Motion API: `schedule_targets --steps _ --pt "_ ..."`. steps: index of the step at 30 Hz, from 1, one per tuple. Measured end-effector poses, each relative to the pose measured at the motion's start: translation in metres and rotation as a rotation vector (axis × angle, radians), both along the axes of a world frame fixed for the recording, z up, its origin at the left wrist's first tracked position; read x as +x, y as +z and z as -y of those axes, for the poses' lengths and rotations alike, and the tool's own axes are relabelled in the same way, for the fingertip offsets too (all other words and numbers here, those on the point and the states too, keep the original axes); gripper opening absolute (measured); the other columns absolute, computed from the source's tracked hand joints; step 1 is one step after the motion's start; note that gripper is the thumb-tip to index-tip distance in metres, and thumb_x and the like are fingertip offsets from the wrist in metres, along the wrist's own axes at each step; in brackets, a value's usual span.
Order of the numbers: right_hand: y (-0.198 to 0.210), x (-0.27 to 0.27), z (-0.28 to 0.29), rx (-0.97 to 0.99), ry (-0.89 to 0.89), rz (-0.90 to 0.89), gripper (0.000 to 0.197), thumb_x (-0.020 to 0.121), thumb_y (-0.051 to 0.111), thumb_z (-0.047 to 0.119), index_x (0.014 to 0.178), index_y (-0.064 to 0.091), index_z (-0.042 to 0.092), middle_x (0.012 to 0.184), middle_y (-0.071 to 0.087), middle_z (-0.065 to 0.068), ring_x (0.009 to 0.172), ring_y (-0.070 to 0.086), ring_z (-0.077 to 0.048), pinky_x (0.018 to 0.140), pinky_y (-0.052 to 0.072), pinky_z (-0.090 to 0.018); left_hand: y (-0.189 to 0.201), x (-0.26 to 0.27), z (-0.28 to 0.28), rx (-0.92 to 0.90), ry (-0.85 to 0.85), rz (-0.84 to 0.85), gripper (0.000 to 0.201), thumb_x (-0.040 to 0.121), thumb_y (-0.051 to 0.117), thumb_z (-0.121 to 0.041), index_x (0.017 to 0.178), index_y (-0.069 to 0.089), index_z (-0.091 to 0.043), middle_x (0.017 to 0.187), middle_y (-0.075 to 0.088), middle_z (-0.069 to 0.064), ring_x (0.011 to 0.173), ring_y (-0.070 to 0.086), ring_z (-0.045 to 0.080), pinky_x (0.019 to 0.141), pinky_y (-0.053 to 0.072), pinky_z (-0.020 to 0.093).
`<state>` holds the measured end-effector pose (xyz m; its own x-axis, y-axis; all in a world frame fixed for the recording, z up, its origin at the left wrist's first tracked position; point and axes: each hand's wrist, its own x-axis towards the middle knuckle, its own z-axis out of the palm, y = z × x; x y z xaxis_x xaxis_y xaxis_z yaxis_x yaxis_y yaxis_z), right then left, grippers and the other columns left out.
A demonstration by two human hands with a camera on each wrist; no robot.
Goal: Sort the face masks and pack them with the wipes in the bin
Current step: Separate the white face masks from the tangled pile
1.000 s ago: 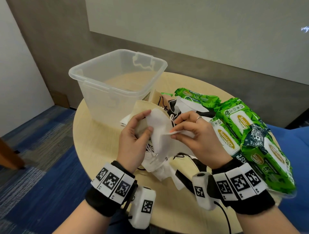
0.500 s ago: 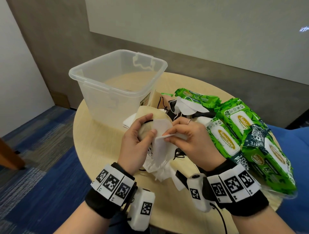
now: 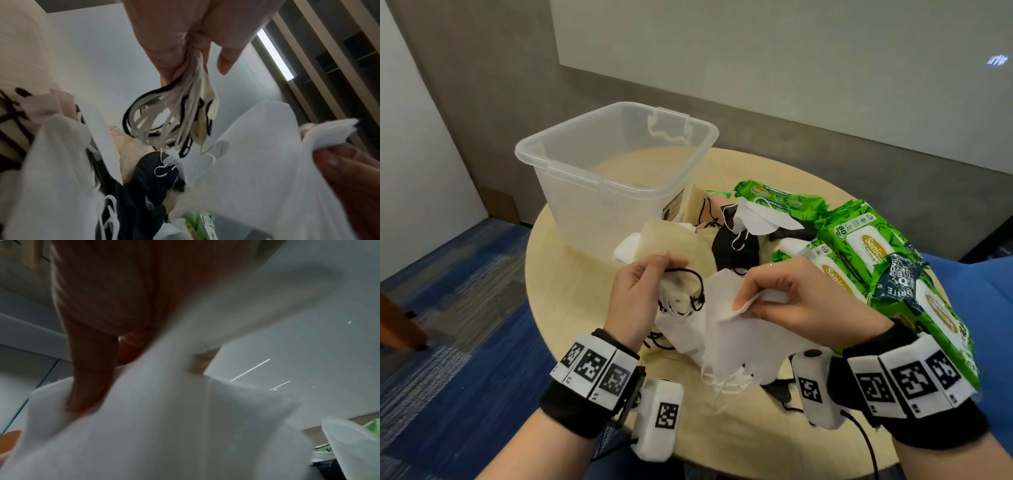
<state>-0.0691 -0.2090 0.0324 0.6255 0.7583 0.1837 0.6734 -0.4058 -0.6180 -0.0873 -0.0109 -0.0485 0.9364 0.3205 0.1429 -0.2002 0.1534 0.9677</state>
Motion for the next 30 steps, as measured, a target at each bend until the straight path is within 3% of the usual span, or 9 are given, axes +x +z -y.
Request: schedule_targets --steps 4,10,13,16,19,21,24,27,30 --pt "0.003 0.002 -0.003 -0.096 0.051 0.021 0.03 0.068 0.048 -0.004 0.065 0.061 0.022 0.066 0.058 0.012 0.068 0.056 -0.004 0.065 0.042 -0.017 0.001 -0.006 0.007 0.092 -0.168 0.027 0.042 0.07 0.055 -0.056 0.087 0.075 -0.022 0.092 0.074 0.0 0.09 0.067 0.017 0.086 0.05 0.032" --pt "0.012 0.003 -0.004 -0.148 0.01 0.014 0.027 0.067 0.044 0.0 0.063 0.059 0.022 0.063 0.058 0.005 0.064 0.053 -0.01 0.062 0.04 -0.023 -0.003 -0.003 0.007 0.4 -0.035 0.062 0.024 0.088 0.053 -0.034 0.102 0.07 -0.025 0.091 0.071 -0.009 0.088 0.062 -0.003 0.078 0.046 0.01" --pt "0.016 0.002 -0.005 -0.197 0.026 -0.076 0.023 0.065 0.041 0.005 0.06 0.056 0.022 0.062 0.056 -0.003 0.062 0.051 -0.018 0.061 0.04 -0.03 -0.006 -0.001 0.007 0.535 0.004 0.083 0.043 0.087 0.041 -0.042 0.114 0.066 -0.019 0.099 0.066 -0.015 0.093 0.056 -0.012 0.08 0.038 0.002" --pt "0.013 0.004 -0.007 -0.231 0.023 -0.103 0.021 0.064 0.041 0.007 0.059 0.054 0.022 0.063 0.056 -0.006 0.063 0.05 -0.022 0.059 0.04 -0.032 -0.006 -0.004 0.007 0.535 -0.101 0.06 0.064 0.081 0.028 -0.063 0.123 0.059 -0.026 0.116 0.061 -0.014 0.115 0.051 -0.001 0.099 0.037 0.018" --pt "0.008 0.01 -0.007 -0.225 -0.038 -0.093 0.021 0.066 0.042 0.007 0.059 0.054 0.024 0.061 0.056 -0.004 0.061 0.049 -0.019 0.058 0.038 -0.025 -0.001 -0.008 0.009 0.397 -0.258 0.046 0.066 0.073 0.034 -0.076 0.116 0.061 -0.034 0.115 0.063 -0.016 0.114 0.053 0.0 0.099 0.04 0.028" --pt "0.005 0.014 -0.006 -0.204 -0.083 -0.063 0.029 0.072 0.048 -0.001 0.06 0.054 0.025 0.059 0.055 0.002 0.059 0.048 -0.007 0.058 0.036 -0.016 0.002 -0.009 0.011 0.263 -0.35 0.006 0.044 0.071 0.055 -0.065 0.1 0.07 -0.035 0.101 0.071 -0.01 0.101 0.062 0.006 0.088 0.047 0.027" --pt "0.001 0.018 -0.007 -0.179 -0.112 0.009 0.039 0.075 0.053 -0.008 0.068 0.054 0.03 0.066 0.058 0.009 0.072 0.053 -0.007 0.065 0.037 -0.013 0.002 -0.009 0.016 0.195 -0.368 -0.035 0.015 0.074 0.077 -0.03 0.087 0.074 -0.023 0.083 0.073 0.0 0.077 0.067 0.012 0.068 0.053 0.025" --pt "-0.005 0.022 -0.005 -0.11 -0.193 0.084 0.032 0.078 0.062 -0.003 0.076 0.059 0.029 0.075 0.061 0.017 0.08 0.056 0.0 0.071 0.038 -0.011 0.001 -0.009 0.017 0.188 -0.273 -0.035 0.006 0.08 0.071 -0.016 0.086 0.073 -0.016 0.08 0.073 0.005 0.073 0.066 0.014 0.067 0.053 0.028" --pt "-0.008 0.025 0.0 0.02 -0.334 0.138 0.028 0.079 0.067 0.002 0.075 0.062 0.029 0.076 0.062 0.02 0.079 0.056 0.006 0.071 0.038 -0.007 0.002 -0.006 0.015 0.091 -0.155 -0.026 0.011 0.086 0.062 -0.005 0.085 0.071 -0.01 0.071 0.072 -0.005 0.067 0.065 0.005 0.062 0.051 0.017"
